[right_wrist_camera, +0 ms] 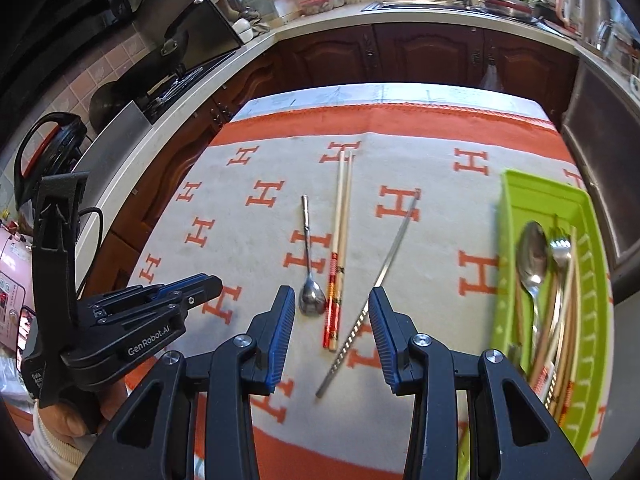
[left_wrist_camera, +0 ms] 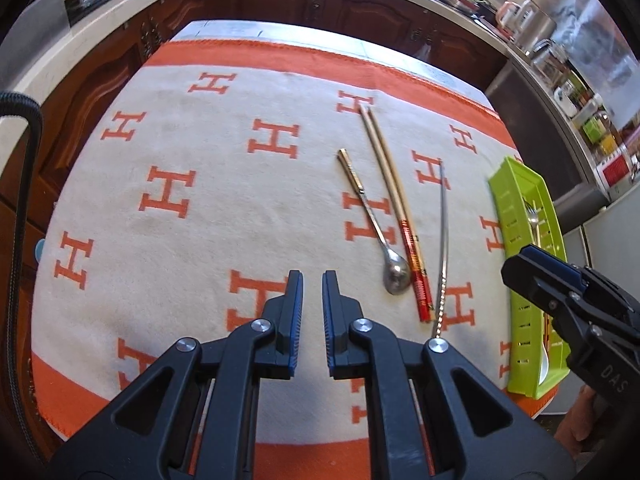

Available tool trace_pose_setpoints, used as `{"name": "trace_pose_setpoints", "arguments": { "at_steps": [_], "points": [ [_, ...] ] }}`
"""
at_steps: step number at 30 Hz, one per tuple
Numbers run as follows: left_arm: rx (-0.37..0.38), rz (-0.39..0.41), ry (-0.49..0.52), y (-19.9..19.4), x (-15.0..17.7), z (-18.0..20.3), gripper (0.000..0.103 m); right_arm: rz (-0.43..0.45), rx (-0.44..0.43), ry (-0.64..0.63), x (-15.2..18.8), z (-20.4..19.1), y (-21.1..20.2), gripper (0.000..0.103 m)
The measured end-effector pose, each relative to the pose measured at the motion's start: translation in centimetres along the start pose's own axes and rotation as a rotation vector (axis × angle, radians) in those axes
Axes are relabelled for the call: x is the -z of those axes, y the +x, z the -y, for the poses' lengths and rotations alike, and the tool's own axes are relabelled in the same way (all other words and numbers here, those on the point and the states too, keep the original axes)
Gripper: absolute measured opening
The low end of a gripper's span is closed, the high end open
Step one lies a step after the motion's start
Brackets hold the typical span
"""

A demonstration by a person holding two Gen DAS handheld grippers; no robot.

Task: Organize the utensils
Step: 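Move both tools back over the remaining chopsticks and spoon, then grasp a wooden chopstick with the right tool while left tool grasps another chopstick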

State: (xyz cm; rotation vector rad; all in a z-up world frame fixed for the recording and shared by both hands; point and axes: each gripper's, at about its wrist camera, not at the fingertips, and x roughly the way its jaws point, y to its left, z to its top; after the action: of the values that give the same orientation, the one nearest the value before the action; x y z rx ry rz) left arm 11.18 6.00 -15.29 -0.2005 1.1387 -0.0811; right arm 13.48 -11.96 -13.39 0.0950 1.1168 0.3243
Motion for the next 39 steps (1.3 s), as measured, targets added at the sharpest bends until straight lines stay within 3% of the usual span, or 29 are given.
{"name": "trace_pose_setpoints", "arguments": {
  "at_steps": [3, 7, 16, 26, 34, 39],
  "points": [
    [0.004, -0.010, -0.017, 0.7, -0.2, -0.6, 0.007, -0.005, 0.010, -0.026, -0.9, -0.2, 1.6, 0.037],
    [0.008, -0.026, -0.028, 1.6, -0.4, -1.1, 0.007, -0.041, 0.017, -0.056, -1.6, -0.2, 4.4, 0.026],
    [0.012, -0.046, -0.030, 2.8, -0.6, -1.2, 0.007, -0.124, 0.010, -0.050, -1.9, 0.6, 10.2, 0.014],
    [0.016, -0.058, -0.028, 3.4, -0.4, -1.2, 0.007, -0.151, 0.051, -0.061, -1.8, 0.7, 12.1, 0.013],
    [0.014, -0.060, -0.020, 3.5, -0.5, -0.8, 0.007, -0.111, 0.152, -0.138, -1.8, -0.6, 12.9, 0.013],
    [0.046, -0.046, -0.004, 3.2, -1.4, 0.4, 0.007, -0.095, 0.122, -0.093, -1.6, 0.3, 12.5, 0.006]
  ]
}}
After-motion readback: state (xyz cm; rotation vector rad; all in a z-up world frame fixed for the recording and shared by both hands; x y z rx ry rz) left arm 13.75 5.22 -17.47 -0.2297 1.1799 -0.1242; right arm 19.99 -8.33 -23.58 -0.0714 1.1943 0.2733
